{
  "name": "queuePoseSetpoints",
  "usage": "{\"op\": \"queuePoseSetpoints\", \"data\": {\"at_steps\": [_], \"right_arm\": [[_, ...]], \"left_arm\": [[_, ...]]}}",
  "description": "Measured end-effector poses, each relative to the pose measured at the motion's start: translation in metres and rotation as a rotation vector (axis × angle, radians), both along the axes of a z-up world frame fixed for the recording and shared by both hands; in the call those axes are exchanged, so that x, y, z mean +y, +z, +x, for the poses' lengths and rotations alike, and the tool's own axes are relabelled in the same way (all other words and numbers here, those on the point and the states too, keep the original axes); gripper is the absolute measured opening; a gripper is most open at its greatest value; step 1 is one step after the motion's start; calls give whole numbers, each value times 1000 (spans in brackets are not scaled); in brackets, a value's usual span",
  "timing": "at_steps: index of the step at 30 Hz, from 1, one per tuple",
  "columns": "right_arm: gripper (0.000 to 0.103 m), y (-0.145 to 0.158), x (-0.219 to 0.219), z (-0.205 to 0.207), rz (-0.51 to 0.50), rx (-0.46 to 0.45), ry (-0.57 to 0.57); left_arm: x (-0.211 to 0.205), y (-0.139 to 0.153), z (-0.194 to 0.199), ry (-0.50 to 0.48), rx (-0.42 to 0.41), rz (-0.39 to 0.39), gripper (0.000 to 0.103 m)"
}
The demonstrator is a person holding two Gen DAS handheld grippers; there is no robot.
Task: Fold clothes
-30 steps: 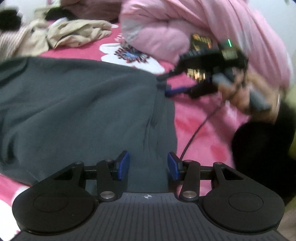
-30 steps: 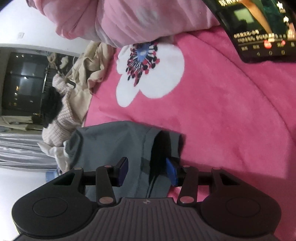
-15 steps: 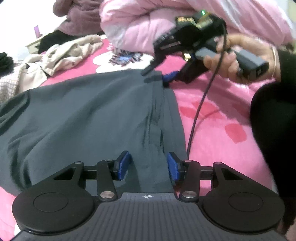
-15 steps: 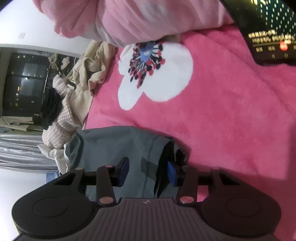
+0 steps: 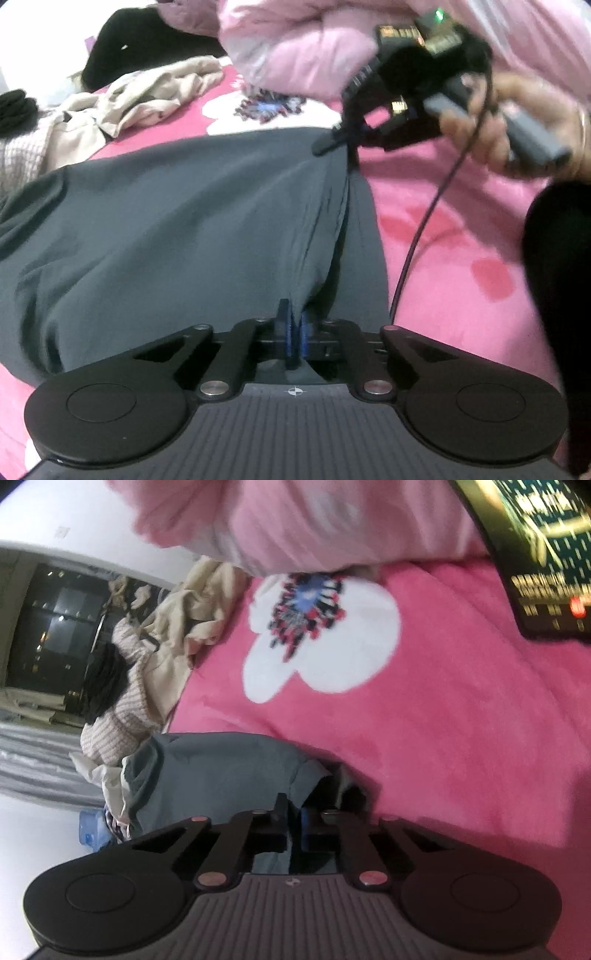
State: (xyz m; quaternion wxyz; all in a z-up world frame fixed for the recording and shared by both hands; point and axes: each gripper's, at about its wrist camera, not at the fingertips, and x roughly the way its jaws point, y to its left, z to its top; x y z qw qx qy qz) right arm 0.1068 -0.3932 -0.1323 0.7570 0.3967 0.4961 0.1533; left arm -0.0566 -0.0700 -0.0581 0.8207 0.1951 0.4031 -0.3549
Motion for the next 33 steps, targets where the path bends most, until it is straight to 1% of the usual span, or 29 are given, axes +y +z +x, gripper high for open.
{"op": "queuePoseSetpoints", "data": {"at_steps": [2,4,7,9,11,12,14,15,16,18,19,21,24,26,29,31,33], "right_arm": [[6,10,1,-1,-20,-39,20],[6,17,2,-3,-59,-68,42],[5,23,5,-3,-116,-83,59],[6,22,8,-2,-167,-71,61],[13,16,13,-1,-264,-49,69],[12,14,14,-1,-292,-37,70],[17,18,11,-5,-290,-41,47],[29,24,8,-10,-308,-52,23],[38,31,5,-17,-328,-72,-3],[38,46,0,-33,-351,-115,-38],[38,55,-1,-43,-337,-143,-31],[38,69,-1,-62,-269,-175,9],[38,81,3,-90,-148,-166,123],[38,80,12,-103,-105,-121,190],[38,67,37,-121,-111,-48,283],[37,58,60,-130,-149,-40,361],[35,50,83,-135,-163,-44,432]], "left_arm": [[3,9,-3,-27,11,-35,2],[2,12,-7,-61,22,-48,2],[-4,5,-11,-107,37,-39,2],[-7,-5,-7,-112,78,-35,2],[-8,-18,2,-96,141,-43,2],[-8,-23,6,-87,172,-51,2],[-2,-27,16,-62,233,-101,2],[2,-28,21,-48,265,-129,2],[8,-28,28,-28,300,-169,2],[20,-26,40,12,370,-247,2],[27,-26,47,33,406,-286,2],[39,-27,61,80,485,-362,2],[56,-34,77,156,608,-457,2],[64,-38,84,193,662,-505,2],[70,-36,87,212,684,-547,2],[74,-35,88,219,696,-570,2],[75,-33,88,217,704,-578,2]]}}
